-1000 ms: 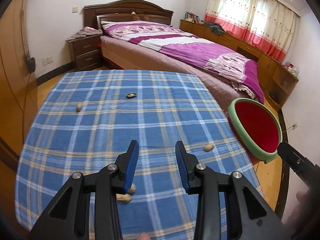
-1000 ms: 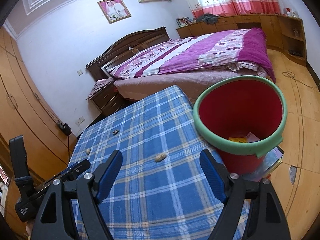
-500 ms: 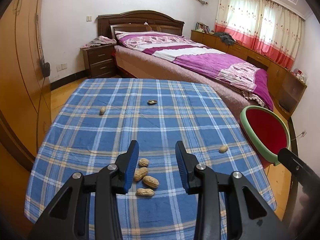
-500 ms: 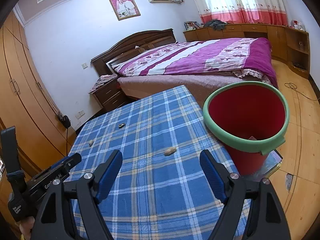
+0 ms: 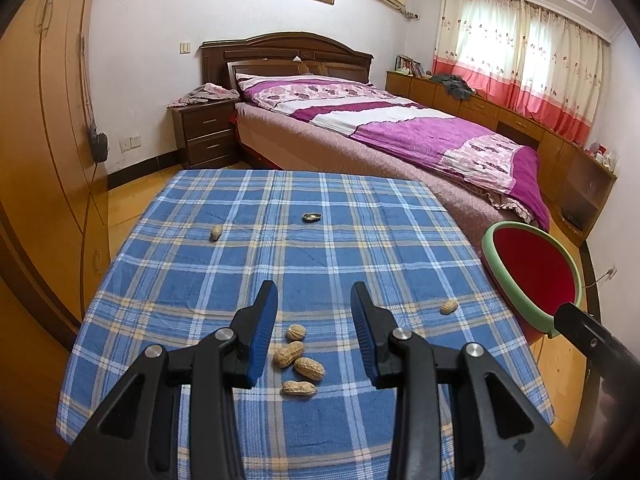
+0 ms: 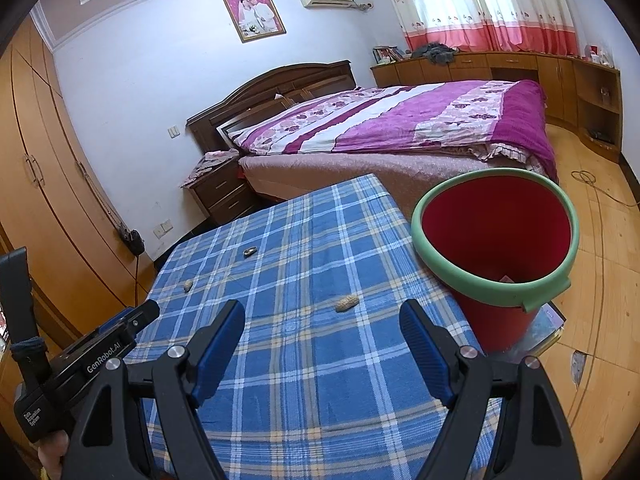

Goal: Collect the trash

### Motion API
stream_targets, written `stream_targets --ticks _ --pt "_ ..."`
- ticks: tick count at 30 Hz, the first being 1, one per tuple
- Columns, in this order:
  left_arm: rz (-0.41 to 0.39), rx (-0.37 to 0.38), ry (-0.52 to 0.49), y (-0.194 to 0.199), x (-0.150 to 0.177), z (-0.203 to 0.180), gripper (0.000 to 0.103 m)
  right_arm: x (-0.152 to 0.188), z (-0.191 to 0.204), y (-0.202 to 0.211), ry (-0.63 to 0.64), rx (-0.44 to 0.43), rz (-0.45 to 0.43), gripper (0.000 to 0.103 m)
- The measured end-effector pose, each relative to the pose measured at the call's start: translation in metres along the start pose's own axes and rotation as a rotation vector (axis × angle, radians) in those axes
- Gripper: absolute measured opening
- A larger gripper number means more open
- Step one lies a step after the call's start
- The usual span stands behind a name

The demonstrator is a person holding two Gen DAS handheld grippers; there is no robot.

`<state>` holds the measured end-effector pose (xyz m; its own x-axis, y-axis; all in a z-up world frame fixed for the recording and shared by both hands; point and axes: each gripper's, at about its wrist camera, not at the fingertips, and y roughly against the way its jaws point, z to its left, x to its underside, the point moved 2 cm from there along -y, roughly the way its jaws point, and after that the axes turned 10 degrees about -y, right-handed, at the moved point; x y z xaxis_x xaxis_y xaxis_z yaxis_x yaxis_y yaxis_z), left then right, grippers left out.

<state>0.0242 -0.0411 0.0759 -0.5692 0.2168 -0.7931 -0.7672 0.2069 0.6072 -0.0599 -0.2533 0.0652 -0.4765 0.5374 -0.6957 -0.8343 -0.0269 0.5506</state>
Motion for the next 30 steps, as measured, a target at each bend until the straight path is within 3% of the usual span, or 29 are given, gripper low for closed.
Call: stream_targets --ticks 30 --pt "-0.007 -0.004 0.007 0.0044 -0.0009 0.0033 0.038 -0.0004 0.0038 0.0033 0.004 -0.003 -0.002 0.082"
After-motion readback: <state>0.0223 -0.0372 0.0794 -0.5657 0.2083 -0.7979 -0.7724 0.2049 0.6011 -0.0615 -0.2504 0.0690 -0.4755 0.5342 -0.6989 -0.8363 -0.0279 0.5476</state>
